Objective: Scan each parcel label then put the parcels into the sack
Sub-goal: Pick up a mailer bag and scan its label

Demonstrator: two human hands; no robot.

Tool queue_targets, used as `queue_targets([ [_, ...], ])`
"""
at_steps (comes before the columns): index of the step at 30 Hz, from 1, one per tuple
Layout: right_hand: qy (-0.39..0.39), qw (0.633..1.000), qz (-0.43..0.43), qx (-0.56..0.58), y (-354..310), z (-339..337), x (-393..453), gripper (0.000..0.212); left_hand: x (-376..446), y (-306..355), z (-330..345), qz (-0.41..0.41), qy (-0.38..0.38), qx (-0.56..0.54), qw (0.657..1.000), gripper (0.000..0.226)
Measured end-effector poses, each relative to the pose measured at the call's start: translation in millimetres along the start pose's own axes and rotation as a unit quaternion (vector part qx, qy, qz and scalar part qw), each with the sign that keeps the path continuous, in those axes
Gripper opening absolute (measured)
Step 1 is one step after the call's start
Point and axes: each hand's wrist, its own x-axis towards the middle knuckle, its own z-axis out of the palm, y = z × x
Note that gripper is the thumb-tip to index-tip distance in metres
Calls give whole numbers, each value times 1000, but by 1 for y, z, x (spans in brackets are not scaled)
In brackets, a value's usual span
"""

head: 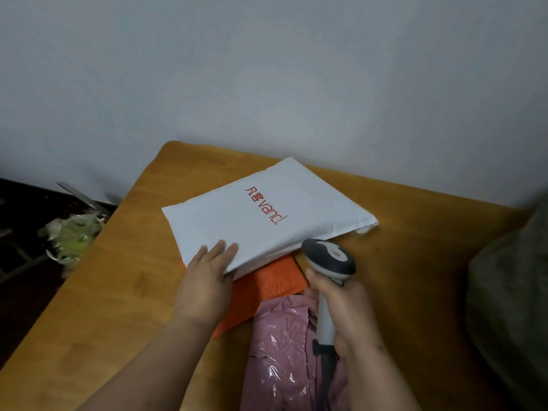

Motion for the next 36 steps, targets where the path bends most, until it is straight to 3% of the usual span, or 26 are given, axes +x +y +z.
queue_targets([
  [5,37,997,-39,54,-17,-9,0,11,20,28,-56,-44,124,-105,986,33],
  [8,54,994,-57,70,-23,-16,-5,9,26,44,-87,-65,155,-256,952,21],
  [11,78,990,-77,94,-28,-21,-13,9,18,53,-103,-119,113,-451,877,10],
  [15,100,981,-117,121,-36,-28,-27,11,-7,57,-109,-202,-9,-641,741,24],
  [17,104,976,-132,136,-41,-33,-35,11,-23,53,-103,-242,-54,-684,686,25],
  [20,102,974,-133,156,-46,-43,-43,11,-47,44,-89,-307,-103,-695,642,25],
  [23,79,979,-120,143,-46,-49,-46,15,-70,35,-74,-372,-127,-724,567,21],
  [25,62,986,-98,118,-41,-50,-47,16,-85,27,-60,-408,-129,-691,583,18],
  [28,36,994,-62,82,-28,-46,-48,19,-104,12,-36,-442,-100,-601,658,16],
  [31,20,997,-45,64,-14,-40,-49,21,-111,8,-29,-466,-103,-497,725,41],
  [33,11,998,-35,52,-8,-35,-50,24,-109,7,-31,-431,-104,-465,766,56],
  [36,-12,1000,-19,19,-6,-26,-52,25,-105,11,-39,-341,-106,-452,818,58],
])
